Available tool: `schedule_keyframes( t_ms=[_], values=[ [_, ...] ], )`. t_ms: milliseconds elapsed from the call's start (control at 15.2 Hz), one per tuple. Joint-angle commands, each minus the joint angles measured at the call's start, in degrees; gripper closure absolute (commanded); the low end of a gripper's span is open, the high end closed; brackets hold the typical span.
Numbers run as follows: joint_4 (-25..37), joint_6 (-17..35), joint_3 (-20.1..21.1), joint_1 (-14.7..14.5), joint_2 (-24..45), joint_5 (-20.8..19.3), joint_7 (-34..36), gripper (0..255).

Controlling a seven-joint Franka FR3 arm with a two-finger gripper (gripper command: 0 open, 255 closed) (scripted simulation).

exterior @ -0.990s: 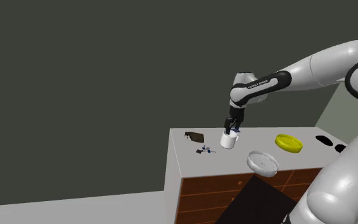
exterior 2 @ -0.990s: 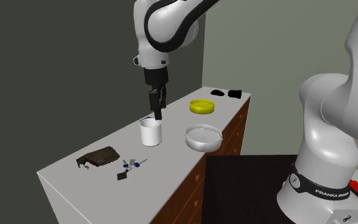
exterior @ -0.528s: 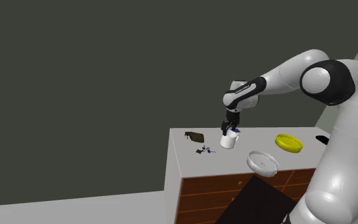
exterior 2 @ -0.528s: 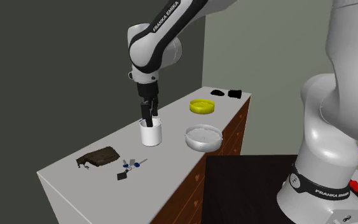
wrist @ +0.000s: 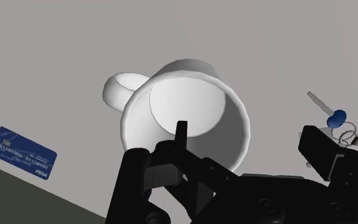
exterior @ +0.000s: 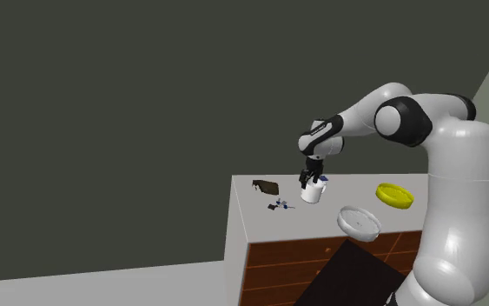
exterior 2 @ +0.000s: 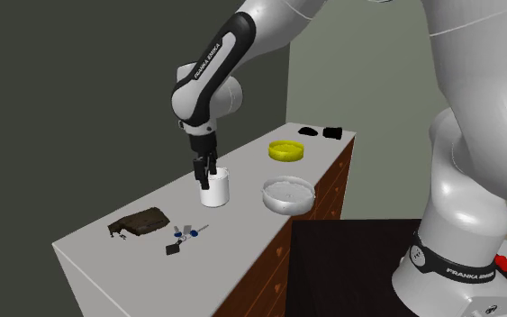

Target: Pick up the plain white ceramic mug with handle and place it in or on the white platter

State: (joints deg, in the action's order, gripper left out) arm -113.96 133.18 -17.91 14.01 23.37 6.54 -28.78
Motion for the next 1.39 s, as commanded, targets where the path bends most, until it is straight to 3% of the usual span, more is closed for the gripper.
schedule_keyframes(
  t_ms=[0,726,792,1320],
  values=[
    [0.2,1.1,0.3,0.2,1.3,0.5,-0.3,0],
    [-0.2,3.3,0.7,0.6,3.1,1.3,-0.8,0],
    [-0.2,3.3,0.7,0.6,3.1,1.3,-0.8,255],
    [-0.2,3.3,0.7,0.6,3.1,1.3,-0.8,255]
  ],
)
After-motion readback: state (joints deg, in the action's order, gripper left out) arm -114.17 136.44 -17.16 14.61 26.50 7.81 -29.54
